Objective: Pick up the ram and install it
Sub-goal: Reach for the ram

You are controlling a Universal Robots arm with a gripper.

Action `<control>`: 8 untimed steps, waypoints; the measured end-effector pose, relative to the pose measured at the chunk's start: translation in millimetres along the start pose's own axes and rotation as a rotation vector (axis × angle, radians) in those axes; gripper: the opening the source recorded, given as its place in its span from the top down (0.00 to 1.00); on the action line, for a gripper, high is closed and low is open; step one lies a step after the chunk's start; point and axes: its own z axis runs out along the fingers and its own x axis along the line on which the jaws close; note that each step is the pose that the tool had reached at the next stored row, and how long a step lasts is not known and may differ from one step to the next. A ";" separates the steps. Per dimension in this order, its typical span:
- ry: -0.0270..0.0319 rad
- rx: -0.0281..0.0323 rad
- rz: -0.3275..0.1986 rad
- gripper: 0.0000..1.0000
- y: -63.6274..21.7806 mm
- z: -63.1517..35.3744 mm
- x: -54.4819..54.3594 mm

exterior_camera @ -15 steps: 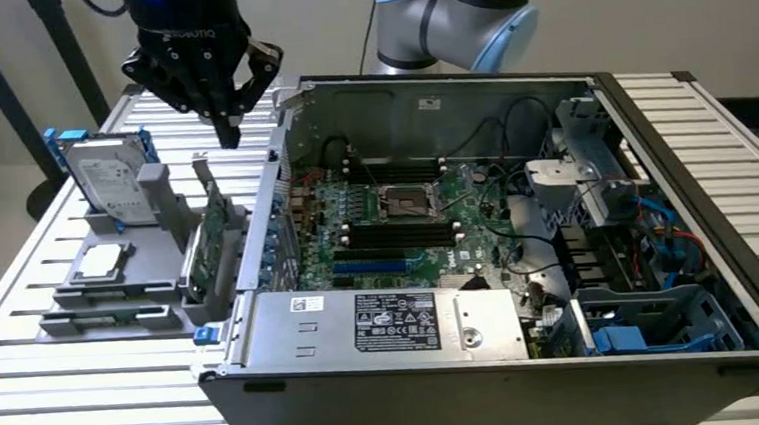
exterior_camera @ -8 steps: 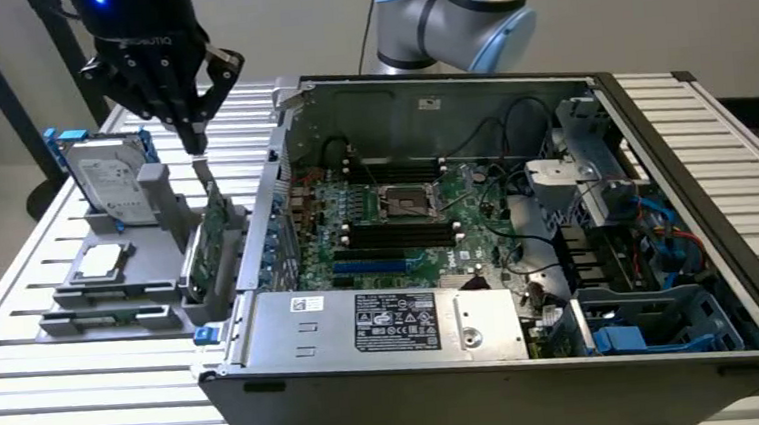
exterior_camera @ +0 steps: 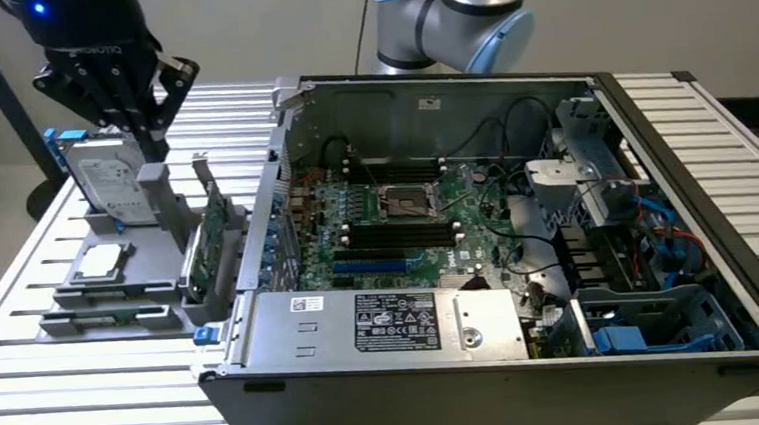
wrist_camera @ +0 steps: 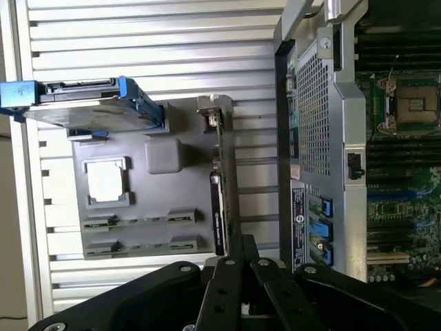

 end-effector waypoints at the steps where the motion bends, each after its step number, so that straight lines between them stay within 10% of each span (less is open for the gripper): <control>1: 0.0000 0.0000 0.000 0.89 -0.8 0.4 4.5; 8: 0.0000 0.0000 0.000 0.89 -6.2 5.1 36.0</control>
